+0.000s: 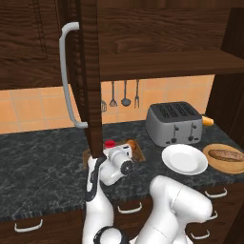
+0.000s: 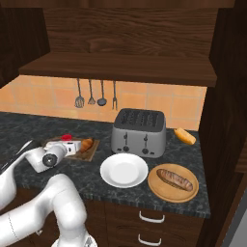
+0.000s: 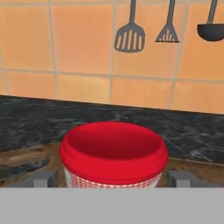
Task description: From the different types of pastries on the counter, select a croissant and place it on the cutting board. Then retrieve a jar of jam from the cabinet and place it alongside the croissant on the cutting board.
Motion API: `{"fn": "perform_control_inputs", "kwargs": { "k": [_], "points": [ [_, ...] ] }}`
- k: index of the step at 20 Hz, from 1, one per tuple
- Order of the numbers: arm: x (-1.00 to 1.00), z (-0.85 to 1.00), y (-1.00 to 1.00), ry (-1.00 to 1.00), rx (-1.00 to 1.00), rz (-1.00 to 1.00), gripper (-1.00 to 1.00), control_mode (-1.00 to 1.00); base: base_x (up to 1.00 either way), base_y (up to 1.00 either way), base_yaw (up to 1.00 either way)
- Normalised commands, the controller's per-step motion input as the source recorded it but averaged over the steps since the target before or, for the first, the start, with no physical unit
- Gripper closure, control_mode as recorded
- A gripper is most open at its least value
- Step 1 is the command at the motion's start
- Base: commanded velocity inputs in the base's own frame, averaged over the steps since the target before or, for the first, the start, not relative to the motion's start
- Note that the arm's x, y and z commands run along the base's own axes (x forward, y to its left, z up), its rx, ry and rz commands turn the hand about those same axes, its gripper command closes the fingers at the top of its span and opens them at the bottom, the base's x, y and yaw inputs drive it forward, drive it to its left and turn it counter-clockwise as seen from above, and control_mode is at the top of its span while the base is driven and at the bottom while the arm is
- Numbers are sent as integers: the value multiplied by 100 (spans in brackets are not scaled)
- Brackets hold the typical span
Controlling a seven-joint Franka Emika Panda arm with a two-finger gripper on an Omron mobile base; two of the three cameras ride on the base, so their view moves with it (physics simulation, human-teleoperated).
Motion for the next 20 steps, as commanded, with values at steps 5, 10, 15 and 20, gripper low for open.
{"fn": "perform_control_inputs", "kwargs": {
  "k": [5,10,15,20],
  "points": [
    [-23,-19,0,-8,0,-1,-100,-100,0,0,0],
    [-80,9,0,-15,0,-2,-100,-100,0,0,0],
    [-89,41,0,-18,0,-3,-100,-100,0,0,0],
    [-100,45,-16,-20,0,-7,-100,-100,0,0,0]
  ]
}}
